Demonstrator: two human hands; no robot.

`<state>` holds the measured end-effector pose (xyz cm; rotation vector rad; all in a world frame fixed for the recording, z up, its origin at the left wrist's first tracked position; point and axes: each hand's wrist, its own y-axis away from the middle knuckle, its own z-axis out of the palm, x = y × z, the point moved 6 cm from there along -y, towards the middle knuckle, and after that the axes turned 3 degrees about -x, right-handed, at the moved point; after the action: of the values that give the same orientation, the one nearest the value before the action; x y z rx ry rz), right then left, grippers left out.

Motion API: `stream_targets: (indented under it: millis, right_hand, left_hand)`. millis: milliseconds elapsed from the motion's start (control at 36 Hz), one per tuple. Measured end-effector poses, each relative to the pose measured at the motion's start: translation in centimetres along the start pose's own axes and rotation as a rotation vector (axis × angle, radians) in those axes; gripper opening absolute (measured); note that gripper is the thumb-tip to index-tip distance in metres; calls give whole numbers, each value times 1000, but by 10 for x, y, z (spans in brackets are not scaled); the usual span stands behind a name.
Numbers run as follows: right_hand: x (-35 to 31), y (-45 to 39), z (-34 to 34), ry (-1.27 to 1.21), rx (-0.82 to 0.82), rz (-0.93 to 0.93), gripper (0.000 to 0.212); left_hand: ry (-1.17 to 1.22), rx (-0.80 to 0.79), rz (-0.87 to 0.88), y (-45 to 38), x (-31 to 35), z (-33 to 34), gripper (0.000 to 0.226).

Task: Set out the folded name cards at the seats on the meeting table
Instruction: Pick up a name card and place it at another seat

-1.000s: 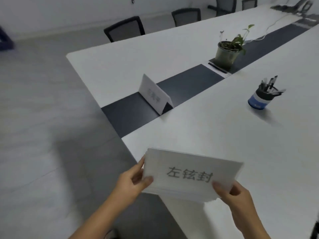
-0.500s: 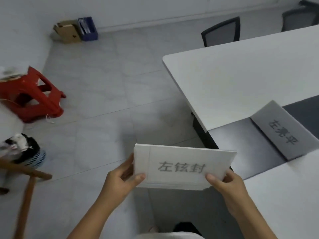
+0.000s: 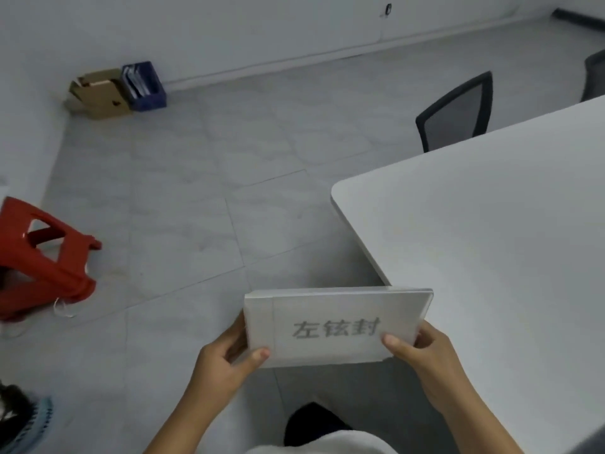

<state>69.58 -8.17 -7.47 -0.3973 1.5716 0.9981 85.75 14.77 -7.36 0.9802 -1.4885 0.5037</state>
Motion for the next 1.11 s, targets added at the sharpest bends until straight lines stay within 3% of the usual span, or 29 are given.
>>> stream_targets:
  millis: [167, 306, 389, 500, 639, 778, 1111]
  right_hand:
    - [-44, -103, 40, -8, 13, 1, 29]
    - [-60, -179, 52, -46, 163, 11, 28]
    - [-72, -212, 54, -93, 292, 11, 27]
    - [-91, -238, 49, -178, 482, 1, 27]
    - [-102, -250, 33, -287, 711, 27, 27]
    - [-114, -253, 2, -359, 891, -1, 27]
    - [-108, -244, -81, -531, 1294, -27, 28]
  left_hand:
    - [21, 13, 3, -111, 32, -36, 82]
    - [2, -111, 32, -225, 45, -44, 97]
    - [-27, -226, 34, -299, 55, -36, 65]
    - [-115, -438, 70, -377, 86, -13, 68]
    - [-168, -716, 69, -445, 122, 47, 63]
    - [-229, -922, 70, -488, 143, 120, 74]
    - [-353, -1384, 171, -514, 193, 312, 62]
